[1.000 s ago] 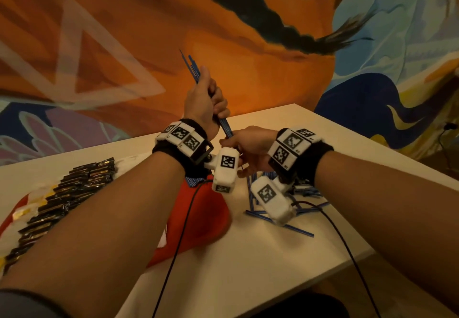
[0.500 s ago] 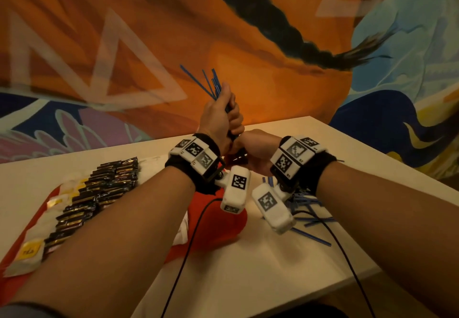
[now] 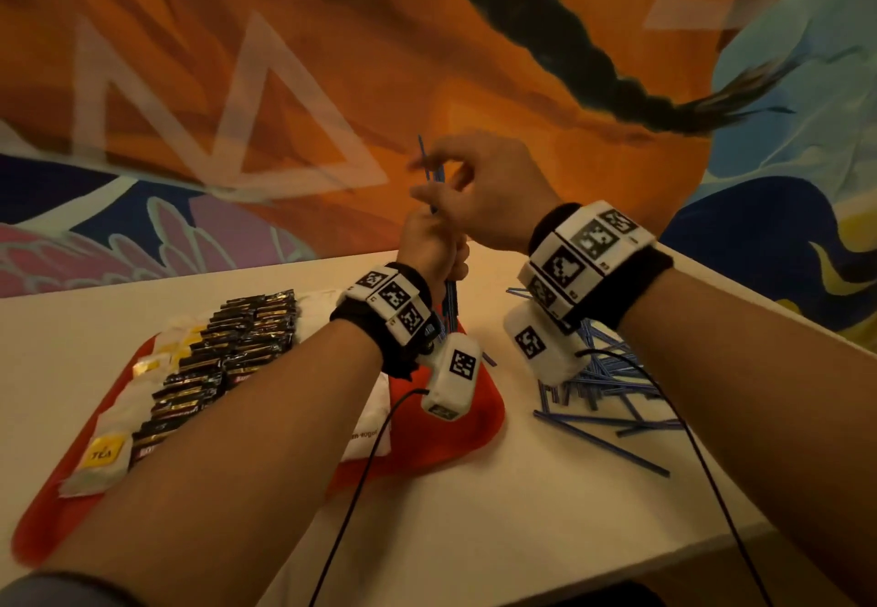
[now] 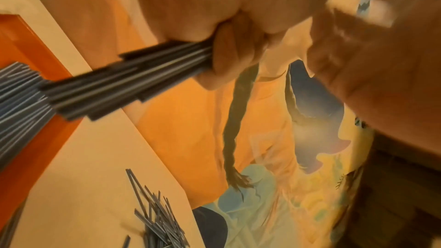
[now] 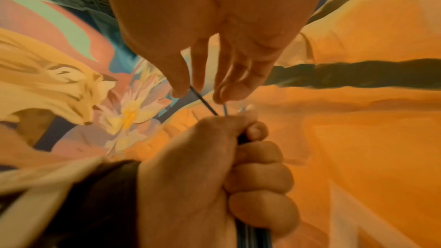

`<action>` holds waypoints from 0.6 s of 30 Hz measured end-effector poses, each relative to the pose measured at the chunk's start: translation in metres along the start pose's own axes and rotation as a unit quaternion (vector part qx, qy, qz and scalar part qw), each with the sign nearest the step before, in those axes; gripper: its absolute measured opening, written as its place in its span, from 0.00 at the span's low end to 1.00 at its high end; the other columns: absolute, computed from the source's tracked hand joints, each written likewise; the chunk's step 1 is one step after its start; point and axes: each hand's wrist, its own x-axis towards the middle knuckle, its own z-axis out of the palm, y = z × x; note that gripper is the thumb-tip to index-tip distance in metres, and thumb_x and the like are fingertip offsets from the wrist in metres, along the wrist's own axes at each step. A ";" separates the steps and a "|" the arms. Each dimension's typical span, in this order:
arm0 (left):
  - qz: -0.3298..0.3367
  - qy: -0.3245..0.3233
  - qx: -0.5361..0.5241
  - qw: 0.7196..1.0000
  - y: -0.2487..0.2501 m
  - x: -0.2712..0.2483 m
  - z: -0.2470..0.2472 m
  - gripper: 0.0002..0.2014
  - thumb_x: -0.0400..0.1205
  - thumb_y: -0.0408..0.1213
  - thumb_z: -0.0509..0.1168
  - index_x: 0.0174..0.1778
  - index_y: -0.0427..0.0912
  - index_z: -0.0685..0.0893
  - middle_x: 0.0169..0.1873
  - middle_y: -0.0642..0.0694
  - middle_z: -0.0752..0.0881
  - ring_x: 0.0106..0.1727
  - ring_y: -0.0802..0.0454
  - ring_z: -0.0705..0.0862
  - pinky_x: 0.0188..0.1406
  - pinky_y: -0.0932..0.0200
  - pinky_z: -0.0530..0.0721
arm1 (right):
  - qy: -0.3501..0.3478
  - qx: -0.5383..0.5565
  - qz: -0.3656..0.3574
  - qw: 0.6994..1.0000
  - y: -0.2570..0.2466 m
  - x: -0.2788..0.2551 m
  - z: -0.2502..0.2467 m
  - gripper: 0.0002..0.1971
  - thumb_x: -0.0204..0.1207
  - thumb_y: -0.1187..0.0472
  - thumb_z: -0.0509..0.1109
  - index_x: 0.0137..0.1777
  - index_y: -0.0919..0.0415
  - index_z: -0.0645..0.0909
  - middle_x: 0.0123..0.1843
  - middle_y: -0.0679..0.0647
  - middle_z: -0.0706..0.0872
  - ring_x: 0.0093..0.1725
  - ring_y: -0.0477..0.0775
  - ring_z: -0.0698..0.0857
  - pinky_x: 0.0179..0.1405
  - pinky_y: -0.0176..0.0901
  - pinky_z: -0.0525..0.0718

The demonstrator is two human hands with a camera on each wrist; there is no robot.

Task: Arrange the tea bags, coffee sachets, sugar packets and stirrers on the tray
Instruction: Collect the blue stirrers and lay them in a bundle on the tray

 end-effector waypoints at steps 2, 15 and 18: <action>-0.009 -0.005 0.024 1.000 0.002 -0.003 -0.001 0.16 0.90 0.33 0.46 0.37 0.45 0.69 0.23 0.50 0.60 0.21 0.55 0.55 0.19 0.63 0.54 | -0.033 -0.002 -0.012 0.999 -0.006 0.008 0.004 0.09 0.82 0.54 0.70 0.57 0.54 0.87 0.49 0.43 0.85 0.46 0.41 0.79 0.41 0.22 0.73; -0.012 0.071 -0.094 0.993 0.016 -0.011 -0.048 0.14 0.93 0.44 0.52 0.43 0.42 0.69 0.24 0.48 0.65 0.19 0.51 0.72 0.25 0.52 0.87 | -0.062 0.088 0.157 0.982 0.007 0.004 0.013 0.06 0.78 0.58 0.76 0.52 0.58 0.88 0.43 0.51 0.91 0.38 0.45 0.89 0.38 0.36 0.87; 0.006 0.098 -0.133 0.986 0.019 -0.014 -0.049 0.19 0.93 0.47 0.51 0.38 0.42 0.69 0.23 0.47 0.66 0.22 0.50 0.74 0.32 0.45 0.89 | -0.042 0.075 0.141 0.986 -0.002 -0.001 0.028 0.08 0.72 0.58 0.81 0.47 0.56 0.87 0.39 0.48 0.90 0.31 0.37 0.85 0.24 0.21 0.75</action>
